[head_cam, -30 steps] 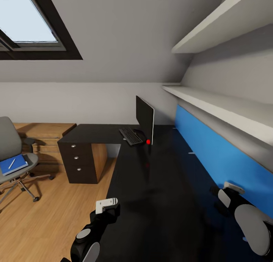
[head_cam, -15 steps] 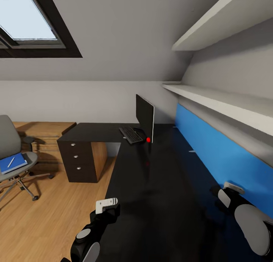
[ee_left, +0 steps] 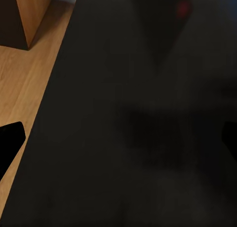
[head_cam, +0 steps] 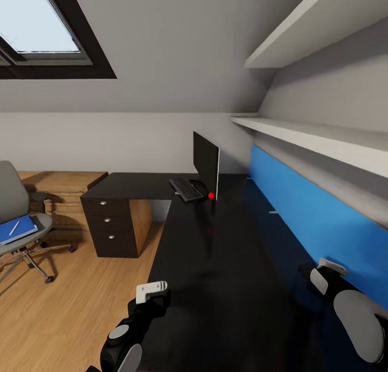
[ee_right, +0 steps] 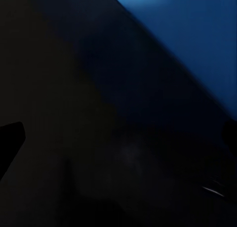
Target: In the bedroom, organize the workspace by keeping the computer under the desk, ensuring the monitor is on the desk, placing the keyboard on the desk next to the monitor, placing the mouse on the desk next to the keyboard, moving the folder from the swivel chair onto the desk next to the mouse, stacking the notebook on top of the folder with the pen on top of the notebook, and positioning the swivel chair next to the desk.
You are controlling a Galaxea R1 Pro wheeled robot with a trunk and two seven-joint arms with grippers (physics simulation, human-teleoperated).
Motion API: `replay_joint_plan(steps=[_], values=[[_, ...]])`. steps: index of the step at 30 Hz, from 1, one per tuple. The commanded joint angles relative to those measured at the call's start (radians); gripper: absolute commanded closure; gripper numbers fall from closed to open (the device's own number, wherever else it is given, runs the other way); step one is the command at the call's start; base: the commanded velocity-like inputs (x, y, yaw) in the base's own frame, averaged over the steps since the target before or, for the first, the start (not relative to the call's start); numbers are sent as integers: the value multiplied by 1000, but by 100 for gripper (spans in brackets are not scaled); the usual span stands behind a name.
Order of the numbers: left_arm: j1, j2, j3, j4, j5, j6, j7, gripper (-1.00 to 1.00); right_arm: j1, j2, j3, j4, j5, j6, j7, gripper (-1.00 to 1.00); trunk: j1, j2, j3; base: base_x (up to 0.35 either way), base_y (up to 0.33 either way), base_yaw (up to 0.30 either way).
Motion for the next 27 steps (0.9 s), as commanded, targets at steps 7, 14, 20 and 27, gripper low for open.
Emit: replay_joint_plan(steps=[7,14,20,27], values=[[-1,1,-2,0,9,2,10,-100,-1,0,0,-2,0,4,-3,-100,19,-36,-17,0,0,0],[-1,0,-3,0,9,2,10,-100,-1,-1,1,-2,2,1,-4,-100,19,-36,-17,0,0,0],[-1,0,-3,0,9,2,10,-100,-1,-1,2,-3,4,0,-6,-100,19,-36,-17,0,0,0],[-1,0,-4,0,9,2,10,-100,-1,-2,3,-5,4,2,-51,-100,19,-36,-17,0,0,0]])
